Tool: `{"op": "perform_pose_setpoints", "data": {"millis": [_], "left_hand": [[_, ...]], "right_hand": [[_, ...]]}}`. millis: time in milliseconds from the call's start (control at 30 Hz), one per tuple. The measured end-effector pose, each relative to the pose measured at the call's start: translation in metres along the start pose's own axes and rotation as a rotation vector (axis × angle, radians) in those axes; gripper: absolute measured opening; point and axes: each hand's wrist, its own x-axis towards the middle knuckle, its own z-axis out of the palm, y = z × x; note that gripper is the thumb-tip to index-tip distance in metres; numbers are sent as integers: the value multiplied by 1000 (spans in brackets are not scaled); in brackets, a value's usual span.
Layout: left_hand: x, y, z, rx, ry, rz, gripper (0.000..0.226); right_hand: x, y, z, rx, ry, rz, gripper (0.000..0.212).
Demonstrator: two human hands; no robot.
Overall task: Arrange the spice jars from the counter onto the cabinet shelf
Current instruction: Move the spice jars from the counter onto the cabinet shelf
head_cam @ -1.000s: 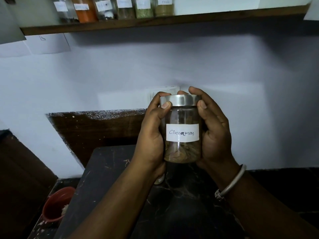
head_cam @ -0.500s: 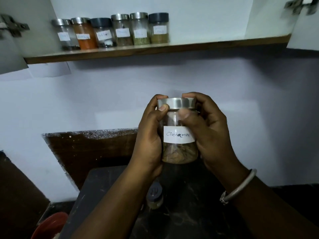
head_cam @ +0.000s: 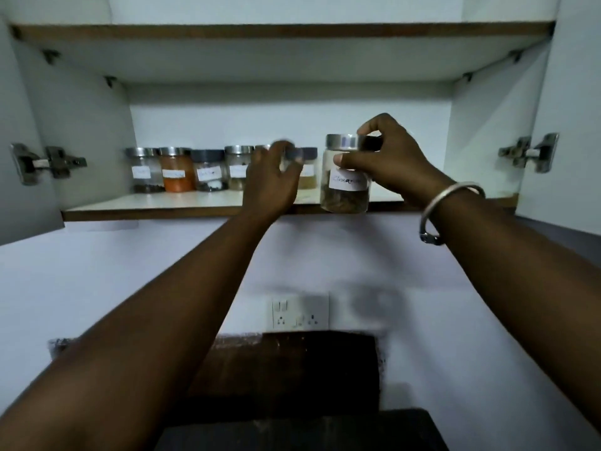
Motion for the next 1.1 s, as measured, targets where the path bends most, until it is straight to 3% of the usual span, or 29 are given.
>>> {"op": "perform_pose_setpoints", "data": {"millis": [100, 200, 367, 600, 800, 933, 1000, 1100], "left_hand": [[18, -38, 11, 459, -156, -26, 32], [15, -56, 28, 658, -100, -59, 37], [22, -69, 31, 715, -139, 5, 38], [22, -75, 38, 765, -84, 82, 36], [21, -75, 39, 788, -65, 108, 54], [19, -76, 38, 799, -81, 113, 47], [19, -76, 39, 816, -85, 130, 48], [24, -75, 35, 810, -76, 156, 39]], "right_hand": [[49, 26, 12, -104, -14, 53, 56], [88, 52, 29, -210, -30, 65, 53], [141, 80, 57, -443, -75, 72, 48], [183, 99, 79, -595, -128, 111, 43], [192, 113, 86, -611, -103, 112, 43], [191, 110, 85, -604, -106, 134, 42], [187, 112, 85, -525, -134, 179, 57], [170, 101, 90, -51, -150, 354, 104]]}}
